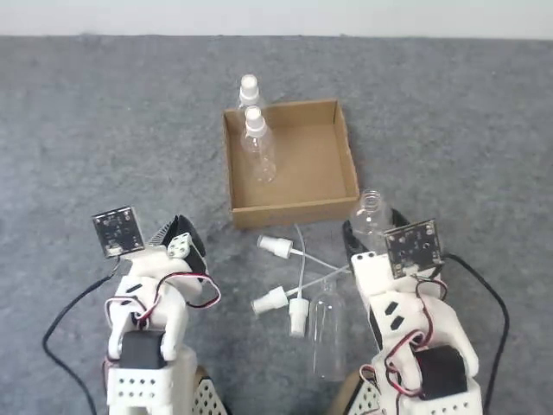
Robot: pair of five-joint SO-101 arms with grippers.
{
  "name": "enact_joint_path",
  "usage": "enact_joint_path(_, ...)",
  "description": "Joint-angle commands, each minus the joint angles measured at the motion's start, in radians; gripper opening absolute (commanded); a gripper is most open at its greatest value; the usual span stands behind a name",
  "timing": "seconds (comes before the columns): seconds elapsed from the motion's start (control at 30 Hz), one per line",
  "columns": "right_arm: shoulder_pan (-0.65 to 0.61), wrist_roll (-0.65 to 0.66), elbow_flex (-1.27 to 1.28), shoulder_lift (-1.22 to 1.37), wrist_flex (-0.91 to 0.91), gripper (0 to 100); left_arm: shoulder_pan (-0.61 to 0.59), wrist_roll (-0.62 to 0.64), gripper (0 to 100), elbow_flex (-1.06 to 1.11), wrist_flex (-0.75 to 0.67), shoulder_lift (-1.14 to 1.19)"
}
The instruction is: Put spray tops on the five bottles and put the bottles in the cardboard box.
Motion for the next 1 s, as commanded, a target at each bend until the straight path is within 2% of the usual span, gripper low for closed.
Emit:
enact_joint_path(0.0,0.054,-0.011,-0.017,-0.016,-0.030,0.6,0.041,0.018,1,-0.088,0.008,-0.012)
enact_joint_path(0.4,0.058,-0.011,0.002,-0.016,-0.031,0.6,0.084,0.018,1,-0.417,0.233,-0.006)
enact_joint_path(0.63,0.058,-0.011,0.014,-0.016,-0.039,0.6,0.087,0.018,1,-0.542,0.307,0.012)
enact_joint_path(0.87,0.059,-0.011,0.015,-0.016,-0.039,0.6,0.089,0.017,1,-0.671,0.313,0.347)
enact_joint_path(0.97,0.059,-0.011,0.015,-0.016,-0.039,0.6,0.094,0.060,1,-0.714,0.310,0.499)
